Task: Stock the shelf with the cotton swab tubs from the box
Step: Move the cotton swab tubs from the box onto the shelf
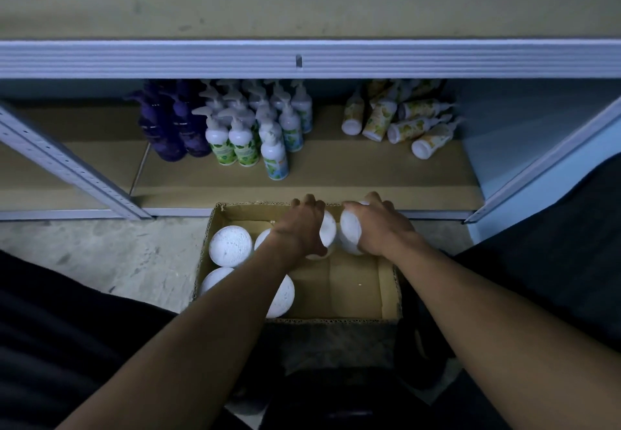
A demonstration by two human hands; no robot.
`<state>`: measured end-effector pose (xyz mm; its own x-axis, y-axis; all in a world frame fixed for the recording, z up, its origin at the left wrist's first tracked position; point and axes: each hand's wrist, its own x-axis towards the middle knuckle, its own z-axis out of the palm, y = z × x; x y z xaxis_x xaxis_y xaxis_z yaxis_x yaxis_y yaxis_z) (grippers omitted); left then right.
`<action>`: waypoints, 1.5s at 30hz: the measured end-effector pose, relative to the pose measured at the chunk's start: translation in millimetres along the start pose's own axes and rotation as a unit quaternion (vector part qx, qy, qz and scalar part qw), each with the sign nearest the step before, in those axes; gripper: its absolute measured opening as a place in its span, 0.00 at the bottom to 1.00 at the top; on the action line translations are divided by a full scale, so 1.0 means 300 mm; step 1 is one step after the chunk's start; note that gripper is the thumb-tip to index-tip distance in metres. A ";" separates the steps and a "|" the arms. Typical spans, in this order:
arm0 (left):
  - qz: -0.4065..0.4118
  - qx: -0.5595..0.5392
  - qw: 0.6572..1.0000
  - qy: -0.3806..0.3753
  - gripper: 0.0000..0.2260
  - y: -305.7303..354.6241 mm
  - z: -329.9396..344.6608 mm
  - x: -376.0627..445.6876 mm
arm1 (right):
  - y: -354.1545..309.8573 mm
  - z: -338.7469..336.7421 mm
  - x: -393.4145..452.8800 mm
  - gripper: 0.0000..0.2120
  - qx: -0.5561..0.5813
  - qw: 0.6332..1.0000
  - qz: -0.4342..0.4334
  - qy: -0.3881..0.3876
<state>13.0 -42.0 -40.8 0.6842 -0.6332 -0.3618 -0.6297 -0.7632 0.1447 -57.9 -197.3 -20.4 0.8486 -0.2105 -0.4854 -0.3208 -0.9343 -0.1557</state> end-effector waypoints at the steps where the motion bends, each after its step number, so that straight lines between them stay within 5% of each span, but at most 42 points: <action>1: 0.000 -0.001 1.000 0.005 0.38 -0.002 -0.027 -0.010 | -0.008 -0.019 -0.011 0.39 -0.001 1.000 -0.003 0.002; 10: 0.004 0.014 0.999 0.048 0.36 -0.010 -0.276 -0.107 | -0.066 -0.215 -0.110 0.36 -0.004 0.999 -0.039 0.031; 18: -0.007 0.039 0.997 0.066 0.33 0.033 -0.539 -0.201 | -0.096 -0.468 -0.219 0.42 -0.012 0.997 -0.050 0.065; 26: -0.022 0.059 0.995 0.078 0.30 0.082 -0.828 -0.313 | -0.159 -0.729 -0.386 0.28 -0.048 0.991 -0.067 0.108; 34: -0.038 0.093 0.988 0.117 0.38 0.121 -1.088 -0.369 | -0.208 -0.958 -0.502 0.44 -0.091 0.983 -0.066 0.145; 45: -0.034 0.091 0.989 0.114 0.42 0.189 -1.325 -0.320 | -0.193 -1.189 -0.522 0.41 -0.095 0.980 -0.013 0.175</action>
<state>57.8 -75.6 368.3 0.7798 -0.6092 -0.1442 -0.6204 -0.7828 -0.0478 -22.1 -212.9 371.4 0.9583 -0.2410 -0.1535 -0.2417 -0.9702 0.0144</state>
